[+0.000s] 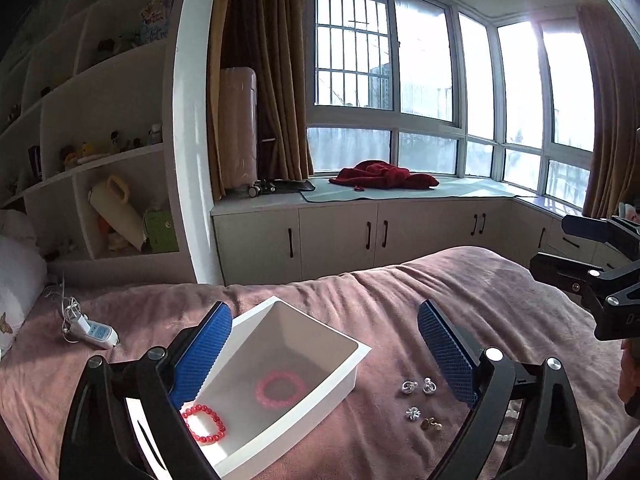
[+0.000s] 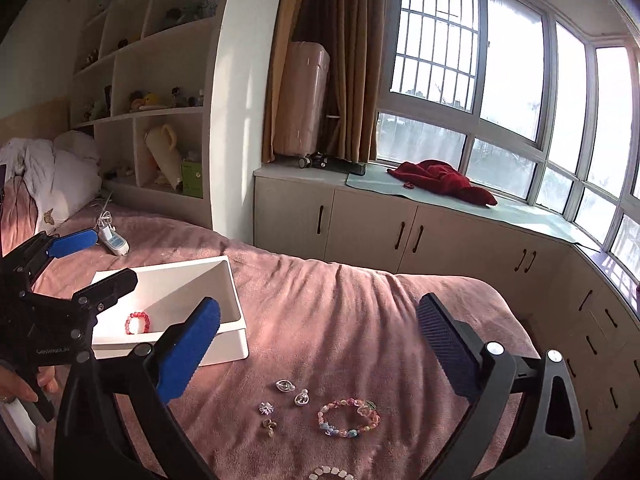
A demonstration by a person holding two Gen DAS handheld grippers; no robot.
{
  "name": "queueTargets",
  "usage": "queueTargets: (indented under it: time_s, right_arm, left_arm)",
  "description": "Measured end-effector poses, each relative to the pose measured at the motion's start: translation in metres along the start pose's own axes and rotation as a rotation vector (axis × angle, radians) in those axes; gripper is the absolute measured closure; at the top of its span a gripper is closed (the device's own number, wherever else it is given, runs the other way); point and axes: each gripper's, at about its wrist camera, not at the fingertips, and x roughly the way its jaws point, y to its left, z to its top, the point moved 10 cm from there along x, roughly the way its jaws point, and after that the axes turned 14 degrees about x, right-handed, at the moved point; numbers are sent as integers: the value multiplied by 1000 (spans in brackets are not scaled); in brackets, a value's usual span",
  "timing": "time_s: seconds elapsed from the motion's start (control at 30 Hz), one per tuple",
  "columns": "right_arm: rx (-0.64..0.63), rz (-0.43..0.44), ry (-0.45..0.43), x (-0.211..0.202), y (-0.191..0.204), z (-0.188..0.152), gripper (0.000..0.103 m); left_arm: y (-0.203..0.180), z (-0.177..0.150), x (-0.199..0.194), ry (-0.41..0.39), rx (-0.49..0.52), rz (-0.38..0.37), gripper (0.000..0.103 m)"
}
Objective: Organize jewelry
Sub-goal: 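Lift both open tools out of the white box back over the bed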
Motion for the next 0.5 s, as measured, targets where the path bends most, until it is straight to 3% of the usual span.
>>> queueTargets:
  time_s: [0.5]
  right_arm:
    - [64,-107,51,9,-78,-68,5]
  left_arm:
    - [-62,-33,40,83,49,-57,6]
